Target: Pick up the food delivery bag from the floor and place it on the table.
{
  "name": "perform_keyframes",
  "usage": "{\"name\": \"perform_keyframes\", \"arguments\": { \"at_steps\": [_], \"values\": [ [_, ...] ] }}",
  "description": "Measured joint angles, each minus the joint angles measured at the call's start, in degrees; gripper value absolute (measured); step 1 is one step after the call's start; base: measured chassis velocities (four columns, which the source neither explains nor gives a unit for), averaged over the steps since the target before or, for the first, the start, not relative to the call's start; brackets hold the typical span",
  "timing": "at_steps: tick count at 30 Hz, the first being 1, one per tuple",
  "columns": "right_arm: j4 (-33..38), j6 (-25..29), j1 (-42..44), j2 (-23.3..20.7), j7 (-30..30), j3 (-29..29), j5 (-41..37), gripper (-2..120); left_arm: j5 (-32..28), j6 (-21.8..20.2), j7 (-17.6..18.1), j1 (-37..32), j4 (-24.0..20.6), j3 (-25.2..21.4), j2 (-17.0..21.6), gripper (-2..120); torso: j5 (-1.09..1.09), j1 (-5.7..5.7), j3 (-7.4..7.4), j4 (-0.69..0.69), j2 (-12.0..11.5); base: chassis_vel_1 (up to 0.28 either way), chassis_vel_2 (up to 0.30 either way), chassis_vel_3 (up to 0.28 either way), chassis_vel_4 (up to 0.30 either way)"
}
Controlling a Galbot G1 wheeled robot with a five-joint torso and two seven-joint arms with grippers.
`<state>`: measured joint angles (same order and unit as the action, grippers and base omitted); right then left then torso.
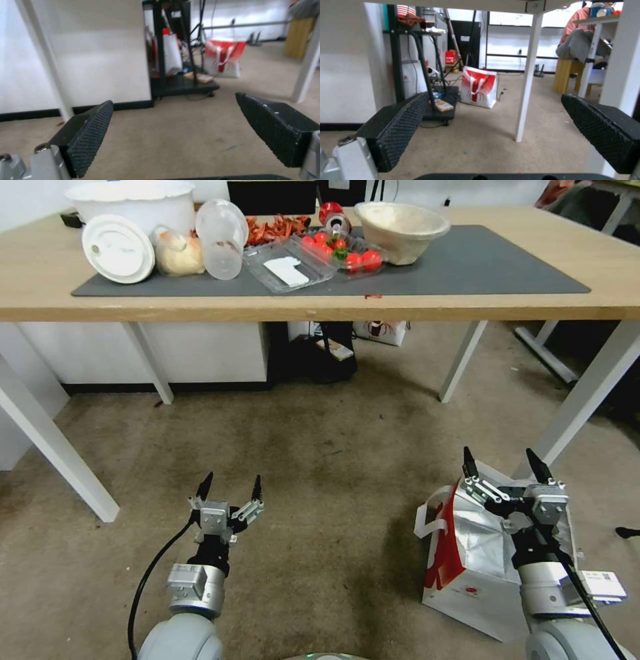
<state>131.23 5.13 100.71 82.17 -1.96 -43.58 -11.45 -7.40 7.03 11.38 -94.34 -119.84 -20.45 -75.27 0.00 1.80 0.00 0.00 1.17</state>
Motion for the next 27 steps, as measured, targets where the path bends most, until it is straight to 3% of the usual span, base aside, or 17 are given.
{"name": "perform_keyframes", "arguments": {
  "at_steps": [3,15,27],
  "values": [
    [-1.0,0.0,-0.7,-0.2,0.2,-2.0,-0.6,100,-1.1,1.7,-2.3,0.2,0.3,0.1,0.2,97,0.01,0.00,0.00,0.00,0.1,0.000,0.000,0.000,0.000],
    [-11.5,0.8,-1.9,-1.9,0.4,-10.2,1.8,100,-4.5,2.2,-2.6,1.1,0.4,-1.9,1.2,97,0.00,0.03,0.00,0.00,0.3,0.000,0.000,0.000,0.000],
    [-21.6,0.1,-3.9,-5.2,1.0,-13.6,0.8,100,-3.6,2.4,-2.1,1.2,1.5,-1.8,1.1,97,0.01,0.06,0.00,0.01,0.5,0.000,0.000,0.000,0.000]
  ]
}}
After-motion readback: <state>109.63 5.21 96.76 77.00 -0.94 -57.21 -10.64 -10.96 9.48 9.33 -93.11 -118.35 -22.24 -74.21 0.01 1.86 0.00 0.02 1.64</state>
